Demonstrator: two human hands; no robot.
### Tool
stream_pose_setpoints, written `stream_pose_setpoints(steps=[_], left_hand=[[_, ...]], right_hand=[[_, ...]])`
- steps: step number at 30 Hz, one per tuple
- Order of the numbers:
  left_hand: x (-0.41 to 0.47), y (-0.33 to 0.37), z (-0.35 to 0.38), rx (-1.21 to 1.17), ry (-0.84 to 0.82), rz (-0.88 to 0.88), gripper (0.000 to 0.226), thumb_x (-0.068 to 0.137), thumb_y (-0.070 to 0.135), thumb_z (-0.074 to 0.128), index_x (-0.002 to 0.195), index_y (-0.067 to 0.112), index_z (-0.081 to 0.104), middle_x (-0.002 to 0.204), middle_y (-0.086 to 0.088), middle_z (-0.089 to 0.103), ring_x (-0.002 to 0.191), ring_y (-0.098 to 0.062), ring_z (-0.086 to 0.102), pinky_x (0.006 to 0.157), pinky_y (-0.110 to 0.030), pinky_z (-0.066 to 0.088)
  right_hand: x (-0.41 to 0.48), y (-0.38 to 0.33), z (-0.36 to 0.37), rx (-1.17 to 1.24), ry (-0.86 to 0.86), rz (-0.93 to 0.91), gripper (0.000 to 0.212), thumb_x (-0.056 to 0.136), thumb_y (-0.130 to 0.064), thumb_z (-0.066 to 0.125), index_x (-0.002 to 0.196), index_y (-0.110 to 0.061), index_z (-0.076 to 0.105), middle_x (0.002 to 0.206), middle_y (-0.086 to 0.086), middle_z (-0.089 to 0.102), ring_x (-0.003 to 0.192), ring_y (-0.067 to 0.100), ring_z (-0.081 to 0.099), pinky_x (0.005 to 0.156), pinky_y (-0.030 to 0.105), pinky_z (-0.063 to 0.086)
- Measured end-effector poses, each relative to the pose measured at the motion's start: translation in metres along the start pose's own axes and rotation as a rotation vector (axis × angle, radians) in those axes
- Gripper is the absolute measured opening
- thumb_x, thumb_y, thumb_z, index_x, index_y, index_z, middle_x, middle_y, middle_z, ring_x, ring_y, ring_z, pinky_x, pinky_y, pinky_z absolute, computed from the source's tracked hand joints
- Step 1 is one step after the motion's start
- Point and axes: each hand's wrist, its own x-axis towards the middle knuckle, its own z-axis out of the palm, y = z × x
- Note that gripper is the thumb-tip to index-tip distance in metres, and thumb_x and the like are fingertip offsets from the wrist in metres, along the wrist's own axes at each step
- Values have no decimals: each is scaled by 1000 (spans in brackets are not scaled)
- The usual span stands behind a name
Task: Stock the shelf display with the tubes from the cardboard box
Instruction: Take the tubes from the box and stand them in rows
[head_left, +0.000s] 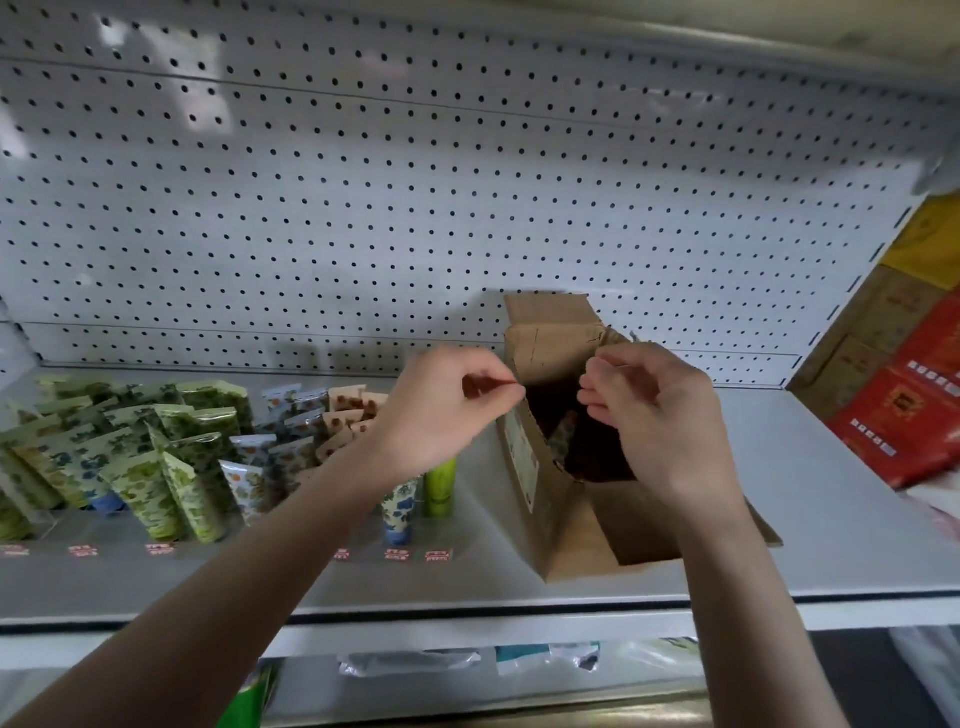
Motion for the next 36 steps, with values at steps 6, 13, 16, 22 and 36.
stream_pose_setpoints(steps=[6, 13, 16, 22, 36], left_hand=[[1, 14, 29, 147, -32, -43, 16, 85, 31, 64, 90, 18, 72, 82, 9, 69, 77, -5, 62, 73, -25, 49], [1, 14, 52, 241, -44, -163, 33, 85, 33, 63, 67, 6, 57, 61, -10, 64, 58, -22, 60, 56, -35, 45], [4, 12, 58, 186, -57, -229, 38, 86, 30, 63, 75, -6, 58, 59, -16, 64, 53, -22, 64, 55, -38, 52], [-1, 11, 65, 212, -12, -320, 32, 85, 34, 64, 94, 8, 48, 66, -12, 67, 54, -18, 66, 54, -40, 55], [-7, 2, 78, 195, 4, -296, 32, 92, 10, 45, 64, -4, 50, 57, -20, 60, 51, -27, 65, 44, -39, 48]], right_hand=[[8, 17, -30, -1, -29, 108, 10, 88, -20, 63, 98, -20, 63, 82, 2, 70, 78, 15, 70, 84, 41, 55], [27, 29, -51, -74, -131, 112, 11, 88, -22, 63, 99, -19, 65, 81, 2, 70, 80, 16, 69, 84, 42, 56], [34, 32, -54, -61, -135, 103, 13, 89, -20, 62, 101, -15, 65, 82, 5, 70, 81, 17, 69, 83, 41, 56], [35, 41, -49, -66, -202, 106, 17, 90, -22, 61, 104, -15, 65, 85, 3, 70, 81, 13, 69, 81, 36, 57], [23, 49, -50, -68, -229, 96, 19, 87, -29, 62, 104, -20, 66, 83, 0, 71, 81, 13, 69, 81, 41, 56]])
